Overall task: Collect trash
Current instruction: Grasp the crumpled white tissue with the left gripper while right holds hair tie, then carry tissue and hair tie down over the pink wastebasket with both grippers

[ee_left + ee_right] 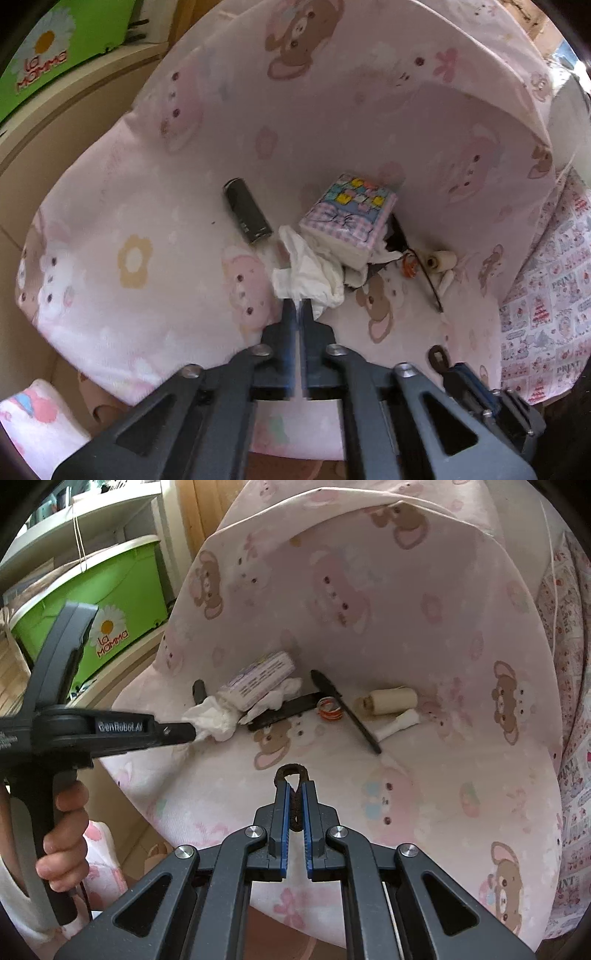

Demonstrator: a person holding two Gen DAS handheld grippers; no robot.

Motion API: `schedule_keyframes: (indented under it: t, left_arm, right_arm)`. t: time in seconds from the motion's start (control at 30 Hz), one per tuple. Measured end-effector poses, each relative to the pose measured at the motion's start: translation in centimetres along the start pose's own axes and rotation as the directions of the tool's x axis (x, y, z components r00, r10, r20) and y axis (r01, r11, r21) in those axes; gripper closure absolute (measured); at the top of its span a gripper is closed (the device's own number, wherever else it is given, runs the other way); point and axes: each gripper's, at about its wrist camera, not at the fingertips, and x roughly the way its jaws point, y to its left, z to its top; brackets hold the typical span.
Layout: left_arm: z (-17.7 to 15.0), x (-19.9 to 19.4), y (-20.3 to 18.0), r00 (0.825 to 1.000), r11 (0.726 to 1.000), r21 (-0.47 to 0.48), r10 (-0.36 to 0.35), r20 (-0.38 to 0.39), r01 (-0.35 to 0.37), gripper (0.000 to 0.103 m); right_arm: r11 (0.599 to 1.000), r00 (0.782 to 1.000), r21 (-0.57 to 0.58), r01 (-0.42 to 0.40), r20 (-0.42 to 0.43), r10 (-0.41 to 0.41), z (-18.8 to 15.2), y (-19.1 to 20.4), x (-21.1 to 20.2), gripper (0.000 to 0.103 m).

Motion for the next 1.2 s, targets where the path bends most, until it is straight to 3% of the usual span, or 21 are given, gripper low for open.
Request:
schedule_keyframes:
  t: [0.13, 0.4, 0.57, 0.7, 0.83, 0.97, 1.07, 1.2]
  left_arm:
    - [-0.1, -2.0, -0.5, 0.999, 0.999, 0.024, -0.035, 0.038, 0.034, 0.102]
    - [-2.3, -7.6, -1.1, 0.989, 0.982, 0.186, -0.006, 0.148, -0.022, 0.102]
    - [-4.3, -8.8, 0.0, 0.995, 0.975, 0.222, 0.002, 0.102, -0.025, 0.102]
    - [-6.1, -9.5, -1.0, 0.994, 0.946, 0.317, 0.033, 0.105, -0.065, 0.102]
    - [-7.3, -9.7, -1.2, 0.999, 0.944, 0.329, -0.010, 0.052, -0.008, 0.102]
    - [-8.2, -9.8, -1.1, 1.000, 0.935, 0.355, 0.013, 0.013, -0.017, 0.102]
    - [-9.0, -9.4, -1.7, 0.999, 0.916, 0.400, -0.001, -0.045, 0.019, 0.102]
    - [-10.2, -8.7, -2.6, 0.995, 0.892, 0.452, 0.029, -0.095, 0.017, 0.102]
  right_arm:
    - [1.000, 1.000, 0.000, 0.002, 0.024, -0.002, 0.4, -0.2, -0.9, 0.096]
    - [1.000, 0.999, 0.007, 0.002, 0.039, -0.002, 0.1, -0.1, -2.0, 0.096]
    - [1.000, 0.999, -0.005, -0.011, 0.045, 0.011, -0.3, 0.7, -2.8, 0.096]
    - [0.999, 0.998, -0.026, -0.028, 0.047, 0.030, -0.6, 1.7, -3.6, 0.096]
    - [0.997, 0.996, -0.023, -0.078, 0.051, 0.079, -1.0, 2.6, -4.7, 0.096]
    - [0.994, 0.992, -0.030, -0.104, 0.063, 0.106, -1.3, 3.6, -5.9, 0.096]
    - [0.993, 0.992, -0.053, -0.107, 0.066, 0.110, -1.8, 4.3, -6.7, 0.096]
    - [0.992, 0.992, -0.052, -0.118, 0.033, 0.120, -3.2, 4.6, -6.9, 0.096]
